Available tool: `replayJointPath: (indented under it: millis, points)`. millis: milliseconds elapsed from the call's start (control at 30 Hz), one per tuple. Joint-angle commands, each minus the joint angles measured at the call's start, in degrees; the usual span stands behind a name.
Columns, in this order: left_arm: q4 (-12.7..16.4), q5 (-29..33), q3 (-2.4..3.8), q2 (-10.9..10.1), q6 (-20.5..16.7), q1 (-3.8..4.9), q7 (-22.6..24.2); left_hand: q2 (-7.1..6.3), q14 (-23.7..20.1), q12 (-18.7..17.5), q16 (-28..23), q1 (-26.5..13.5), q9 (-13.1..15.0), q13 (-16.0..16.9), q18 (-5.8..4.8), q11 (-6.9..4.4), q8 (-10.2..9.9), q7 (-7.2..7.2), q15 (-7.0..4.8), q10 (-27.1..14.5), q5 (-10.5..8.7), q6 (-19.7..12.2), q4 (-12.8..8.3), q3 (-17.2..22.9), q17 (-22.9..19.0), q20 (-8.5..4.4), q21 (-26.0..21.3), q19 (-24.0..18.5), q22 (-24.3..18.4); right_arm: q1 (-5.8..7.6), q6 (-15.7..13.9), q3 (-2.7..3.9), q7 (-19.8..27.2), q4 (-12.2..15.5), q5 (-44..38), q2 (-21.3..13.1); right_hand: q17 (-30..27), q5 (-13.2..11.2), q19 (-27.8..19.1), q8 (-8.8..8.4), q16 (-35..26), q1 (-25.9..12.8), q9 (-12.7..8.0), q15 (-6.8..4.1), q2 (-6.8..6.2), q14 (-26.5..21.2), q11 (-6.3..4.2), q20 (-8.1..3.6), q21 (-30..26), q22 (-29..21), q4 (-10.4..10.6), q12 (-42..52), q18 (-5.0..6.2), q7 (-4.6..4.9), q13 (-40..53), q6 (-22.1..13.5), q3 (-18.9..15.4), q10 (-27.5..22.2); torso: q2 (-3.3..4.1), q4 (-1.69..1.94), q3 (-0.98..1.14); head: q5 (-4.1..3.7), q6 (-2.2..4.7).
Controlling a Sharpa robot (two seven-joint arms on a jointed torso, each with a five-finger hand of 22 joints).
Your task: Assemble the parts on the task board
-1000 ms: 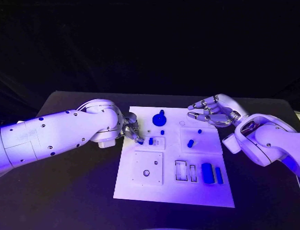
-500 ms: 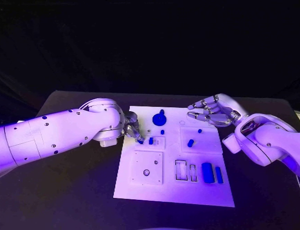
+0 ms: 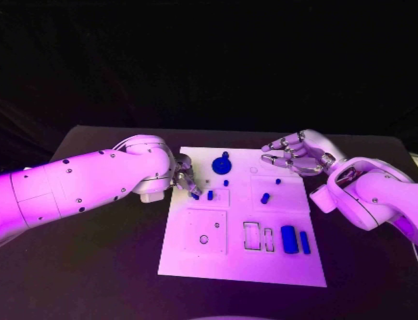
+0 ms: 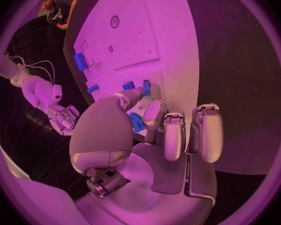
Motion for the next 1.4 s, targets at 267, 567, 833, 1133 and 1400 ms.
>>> replayJointPath:
  millis: [267,567,833,1133,1400]
  points:
    - [0.2,0.1,-0.42,0.5,2.1,-0.53,-1.3,0.22,5.9,0.9,0.2,-1.9,0.0,0.7,-0.8,-0.39,0.5,-0.48,-0.59,1.0,-0.04,1.4,0.6,-0.8,15.1,-0.53,0.6,3.8,12.0,-0.03,0.7,0.0,0.6,0.1,0.9,-0.1,2.5,0.4,-0.4,-0.03,-0.4,0.5,0.1,-0.32,0.18,3.5,0.0,-0.14,-0.2,4.2,0.0,-0.2,1.15,-0.22,-0.1,0.1,-0.3,-0.4,-0.02,0.02,-0.01,-0.07,-0.27]
    - [0.1,-0.4,-0.41,0.6,1.8,-0.53,-1.5,0.2,5.9,1.2,0.2,-3.3,-0.1,1.0,-0.84,-0.53,0.6,-0.65,-0.71,1.3,-0.02,1.9,1.1,-1.3,15.1,-0.64,0.7,3.9,12.1,-0.03,0.8,0.0,0.6,0.1,0.9,-0.1,2.5,0.4,-0.4,-0.03,-0.4,0.5,0.1,-0.32,0.19,3.4,0.0,-0.14,-0.2,4.1,0.0,-0.3,1.17,-0.21,-0.1,0.0,-0.3,-0.5,-0.02,0.04,-0.02,-0.13,-0.27]
    - [-0.1,-0.6,-0.41,0.7,1.5,-0.53,-1.8,0.18,5.9,1.3,0.2,-4.1,-0.1,1.2,-0.87,-0.58,0.6,-0.72,-0.77,1.4,-0.04,2.2,1.4,-1.6,15.1,-0.69,0.8,4.0,12.2,-0.03,0.8,0.0,0.6,0.2,0.9,-0.2,2.5,0.4,-0.4,-0.03,-0.4,0.5,0.1,-0.32,0.19,3.4,0.0,-0.14,-0.2,4.1,0.0,-0.3,1.17,-0.21,-0.1,0.0,-0.3,-0.5,-0.02,0.04,-0.04,-0.15,-0.25]
    - [-0.2,-0.8,-0.41,0.6,2.4,-0.53,-2.1,-1.52,5.9,1.5,0.2,-7.0,-0.3,1.5,-0.97,-0.73,0.8,-0.96,-0.87,1.7,-0.05,3.1,3.5,-6.0,15.1,-0.8,1.1,4.2,12.5,-0.03,0.8,0.0,0.6,0.2,0.9,-0.3,2.4,0.6,-0.5,-0.04,-0.5,0.4,0.1,-0.31,0.2,3.4,0.01,-0.14,-0.3,4.0,0.1,-0.4,1.19,-0.2,-0.2,0.0,-0.4,-0.5,-0.01,0.02,-0.05,-0.17,-0.37]
    - [-0.3,-1.2,-0.4,0.5,2.2,-0.53,-2.2,-1.08,5.9,1.6,0.2,-6.7,-0.5,1.7,-0.99,-0.74,0.7,-0.98,-0.91,1.8,0.05,3.6,7.2,-14.8,15.1,-0.84,1.1,4.2,12.7,-0.03,0.8,0.0,0.7,0.2,0.9,-0.2,2.3,0.6,-0.6,-0.04,-0.5,0.4,0.1,-0.3,0.18,3.4,0.02,-0.14,-0.4,4.0,0.1,-0.5,1.21,-0.19,-0.2,0.0,-0.4,-0.5,0.0,0.05,-0.05,-0.23,-0.4]
